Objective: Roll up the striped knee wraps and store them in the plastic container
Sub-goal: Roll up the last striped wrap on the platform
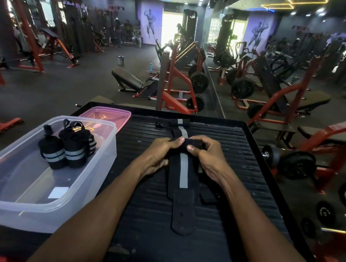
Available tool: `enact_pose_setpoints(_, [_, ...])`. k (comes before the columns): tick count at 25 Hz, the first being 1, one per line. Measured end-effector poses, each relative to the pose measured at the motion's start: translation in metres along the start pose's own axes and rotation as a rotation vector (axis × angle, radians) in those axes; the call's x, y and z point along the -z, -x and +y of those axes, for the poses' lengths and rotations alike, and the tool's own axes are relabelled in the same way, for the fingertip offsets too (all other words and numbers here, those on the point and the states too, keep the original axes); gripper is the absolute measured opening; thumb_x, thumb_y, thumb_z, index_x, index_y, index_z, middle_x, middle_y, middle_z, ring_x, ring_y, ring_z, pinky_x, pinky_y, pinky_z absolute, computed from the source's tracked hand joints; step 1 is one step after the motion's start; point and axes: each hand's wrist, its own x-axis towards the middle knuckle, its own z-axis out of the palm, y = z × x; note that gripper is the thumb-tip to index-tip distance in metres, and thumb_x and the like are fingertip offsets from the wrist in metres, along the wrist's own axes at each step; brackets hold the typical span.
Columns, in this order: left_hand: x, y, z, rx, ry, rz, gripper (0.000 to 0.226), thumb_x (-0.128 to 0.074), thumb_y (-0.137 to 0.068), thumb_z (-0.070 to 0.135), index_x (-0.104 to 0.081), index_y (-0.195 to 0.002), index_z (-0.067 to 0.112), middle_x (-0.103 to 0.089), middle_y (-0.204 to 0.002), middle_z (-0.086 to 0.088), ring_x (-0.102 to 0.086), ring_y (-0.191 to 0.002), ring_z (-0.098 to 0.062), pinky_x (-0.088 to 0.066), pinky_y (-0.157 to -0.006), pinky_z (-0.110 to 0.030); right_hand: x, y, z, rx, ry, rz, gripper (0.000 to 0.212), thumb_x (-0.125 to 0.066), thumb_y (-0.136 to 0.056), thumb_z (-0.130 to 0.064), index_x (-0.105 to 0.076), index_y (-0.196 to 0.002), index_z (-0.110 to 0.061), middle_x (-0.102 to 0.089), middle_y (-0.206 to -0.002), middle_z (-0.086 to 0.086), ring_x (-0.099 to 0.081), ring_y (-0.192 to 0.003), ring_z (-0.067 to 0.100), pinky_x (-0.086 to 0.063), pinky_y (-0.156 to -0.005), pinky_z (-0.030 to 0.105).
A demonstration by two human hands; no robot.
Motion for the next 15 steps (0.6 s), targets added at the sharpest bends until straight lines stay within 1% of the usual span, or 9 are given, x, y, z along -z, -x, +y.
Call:
enact_pose_setpoints(2, [0.0008, -0.0023, -0.0012, 0.016, -0.025, 0.018, 0.031, -0.07, -0.091, 0.03, -0.071, -0.111, 0.006, -0.076, -0.104, -0.013, -0.073, -0.1, -0.028, -0.056, -0.09, -0.043, -0.0013, 0.0003, -0.0019, 0.015, 0.0, 0.0, 0.024, -0.074, -0.082, 0.005, -0.073, -0.103, -0.007, -0.073, -0.1, 0.007, -0.069, -0.094, 0.017, -0.058, -0.09, 0.035])
enact_pose_setpoints(4, [0.0039, -0.0035, -0.0022, -0.041, -0.092, 0.052, 0.024, -0.07, -0.091, 0.027, -0.074, -0.107, 0.01, -0.077, -0.101, -0.011, -0.072, -0.097, -0.031, -0.053, -0.08, -0.039, -0.0023, -0.0009, -0.003, -0.055, -0.073, -0.031, 0.024, -0.075, -0.084, -0.001, -0.072, -0.107, -0.007, -0.074, -0.103, 0.009, -0.072, -0.098, 0.021, -0.058, -0.093, 0.04])
enact_pose_setpoints(5, [0.005, -0.0029, -0.002, -0.059, -0.103, 0.062, 0.02, -0.07, -0.091, 0.023, -0.074, -0.107, 0.011, -0.077, -0.101, -0.01, -0.072, -0.099, -0.031, -0.051, -0.08, -0.039, -0.0022, -0.0005, -0.0037, -0.116, -0.108, -0.064, 0.023, -0.075, -0.086, -0.006, -0.071, -0.108, -0.009, -0.075, -0.105, 0.011, -0.072, -0.1, 0.025, -0.058, -0.092, 0.043])
enact_pose_setpoints(7, [0.0068, -0.0008, -0.0001, -0.076, -0.087, 0.061, 0.018, -0.071, -0.09, 0.014, -0.074, -0.108, 0.01, -0.077, -0.101, -0.01, -0.072, -0.102, -0.029, -0.055, -0.089, -0.039, -0.0014, 0.0015, -0.0045, -0.197, -0.127, -0.119, 0.021, -0.074, -0.089, -0.013, -0.07, -0.11, -0.01, -0.075, -0.106, 0.013, -0.073, -0.101, 0.029, -0.06, -0.088, 0.046])
enact_pose_setpoints(9, [0.0076, -0.0021, 0.0002, -0.082, -0.054, 0.028, 0.021, -0.071, -0.09, 0.01, -0.071, -0.11, 0.007, -0.076, -0.105, -0.014, -0.071, -0.103, -0.029, -0.057, -0.091, -0.041, -0.0015, 0.0024, -0.0059, -0.133, -0.127, -0.093, 0.019, -0.073, -0.088, -0.004, -0.071, -0.106, -0.008, -0.074, -0.106, 0.015, -0.072, -0.101, 0.03, -0.06, -0.088, 0.045])
enact_pose_setpoints(11, [0.0039, -0.0021, 0.0012, -0.041, 0.027, -0.019, 0.028, -0.069, -0.092, 0.02, -0.067, -0.116, 0.005, -0.073, -0.11, -0.019, -0.071, -0.104, -0.031, -0.057, -0.091, -0.043, -0.0036, 0.0039, -0.0078, -0.041, -0.143, -0.048, 0.024, -0.07, -0.084, 0.009, -0.072, -0.102, -0.007, -0.072, -0.103, 0.013, -0.069, -0.098, 0.026, -0.06, -0.087, 0.036])
enact_pose_setpoints(12, [0.0013, -0.0019, 0.0012, -0.018, 0.069, -0.032, 0.035, -0.067, -0.093, 0.027, -0.066, -0.117, 0.002, -0.073, -0.11, -0.021, -0.071, -0.101, -0.033, -0.058, -0.089, -0.043, -0.0047, 0.0046, -0.0083, -0.019, -0.141, -0.034, 0.03, -0.068, -0.082, 0.015, -0.071, -0.102, -0.008, -0.071, -0.101, 0.011, -0.068, -0.096, 0.023, -0.06, -0.083, 0.029])
enact_pose_setpoints(13, [-0.0004, -0.0033, 0.0008, -0.001, 0.08, -0.019, 0.04, -0.064, -0.095, 0.033, -0.065, -0.116, -0.001, -0.073, -0.105, -0.023, -0.072, -0.094, -0.034, -0.059, -0.081, -0.041, -0.0053, 0.0048, -0.0089, -0.01, -0.136, -0.025, 0.034, -0.067, -0.08, 0.019, -0.072, -0.102, -0.007, -0.071, -0.1, 0.01, -0.067, -0.095, 0.021, -0.06, -0.078, 0.026])
enact_pose_setpoints(15, [-0.0017, -0.0041, 0.0012, -0.016, 0.01, 0.049, 0.036, -0.06, -0.098, 0.032, -0.064, -0.108, -0.002, -0.072, -0.086, -0.019, -0.071, -0.067, -0.029, -0.055, -0.055, -0.031, -0.0058, 0.0035, -0.0083, -0.026, -0.135, -0.026, 0.038, -0.065, -0.079, 0.021, -0.072, -0.104, -0.006, -0.07, -0.104, 0.013, -0.068, -0.094, 0.025, -0.062, -0.076, 0.034])
